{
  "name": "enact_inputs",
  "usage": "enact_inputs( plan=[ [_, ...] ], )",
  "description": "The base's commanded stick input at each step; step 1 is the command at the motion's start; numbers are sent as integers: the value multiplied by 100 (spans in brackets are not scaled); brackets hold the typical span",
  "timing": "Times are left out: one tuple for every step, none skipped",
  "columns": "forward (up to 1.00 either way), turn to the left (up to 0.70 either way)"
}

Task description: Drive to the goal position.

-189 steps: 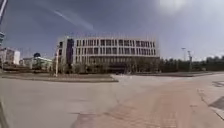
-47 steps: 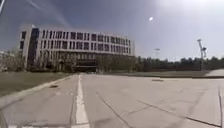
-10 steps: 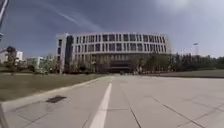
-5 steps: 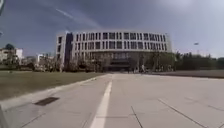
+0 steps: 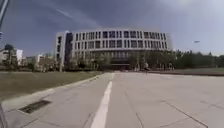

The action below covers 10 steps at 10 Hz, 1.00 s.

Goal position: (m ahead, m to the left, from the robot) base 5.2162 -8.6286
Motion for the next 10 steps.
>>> enact_inputs(
  plan=[
    [70,8],
    [70,2],
    [70,0],
    [70,0],
    [70,0],
    [70,0],
    [70,0],
    [70,0],
    [70,0],
    [70,0]
  ],
)
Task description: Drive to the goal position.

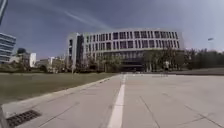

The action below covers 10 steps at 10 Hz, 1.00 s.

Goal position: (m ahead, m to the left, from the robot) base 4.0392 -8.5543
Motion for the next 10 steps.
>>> enact_inputs(
  plan=[
    [70,0],
    [70,0],
    [70,0],
    [70,0],
    [70,0],
    [70,0],
    [70,0],
    [70,0],
    [70,0],
    [70,0]
  ],
)
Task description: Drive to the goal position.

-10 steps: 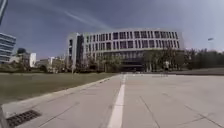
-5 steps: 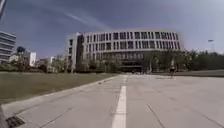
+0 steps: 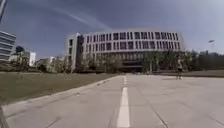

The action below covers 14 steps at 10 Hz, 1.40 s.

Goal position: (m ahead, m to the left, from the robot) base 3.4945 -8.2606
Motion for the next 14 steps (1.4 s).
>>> enact_inputs(
  plan=[
    [70,0],
    [70,0],
    [70,0],
    [70,0],
    [70,0],
    [70,0],
    [70,0],
    [70,0],
    [70,0],
    [70,0],
    [70,0],
    [70,0],
    [70,0],
    [70,0]
  ],
)
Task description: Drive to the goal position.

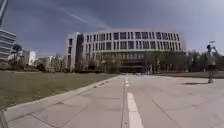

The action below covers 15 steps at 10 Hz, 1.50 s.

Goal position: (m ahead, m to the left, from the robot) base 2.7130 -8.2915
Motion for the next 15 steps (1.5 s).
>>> enact_inputs(
  plan=[
    [70,0],
    [70,0],
    [70,0],
    [70,0],
    [70,0],
    [70,0],
    [70,0],
    [70,0],
    [70,0],
    [70,0],
    [70,0],
    [70,-11],
    [70,-31],
    [70,-32],
    [70,-33]
  ],
)
